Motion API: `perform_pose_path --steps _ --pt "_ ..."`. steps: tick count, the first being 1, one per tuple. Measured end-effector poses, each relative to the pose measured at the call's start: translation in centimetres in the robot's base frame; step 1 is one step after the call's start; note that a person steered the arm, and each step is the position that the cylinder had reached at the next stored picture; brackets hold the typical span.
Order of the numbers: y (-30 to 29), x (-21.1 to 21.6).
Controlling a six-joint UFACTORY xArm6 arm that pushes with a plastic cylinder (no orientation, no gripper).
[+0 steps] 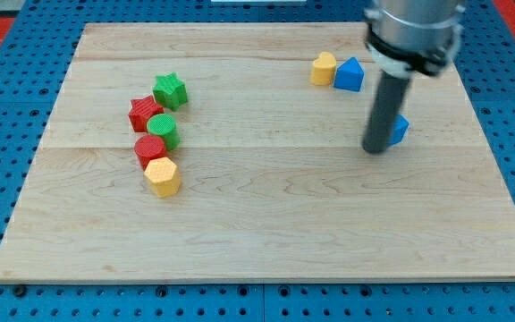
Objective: Push the cube to the bottom of the triangle
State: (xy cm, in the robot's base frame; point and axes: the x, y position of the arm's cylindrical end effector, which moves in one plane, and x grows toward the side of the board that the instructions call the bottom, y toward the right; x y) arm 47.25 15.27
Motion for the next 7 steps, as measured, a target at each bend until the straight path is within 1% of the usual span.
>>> perform_pose_path --steps 1,2,3,4,5,6,7 --pt "4.9 -3.6" --pt "-4.1 -7.1" --pt "-2.6 -5.6" --pt "-2.7 -9.3" --pt "-2.1 -5.0" --pt "-8.0 -3.9" --pt "-10.0 -9.9"
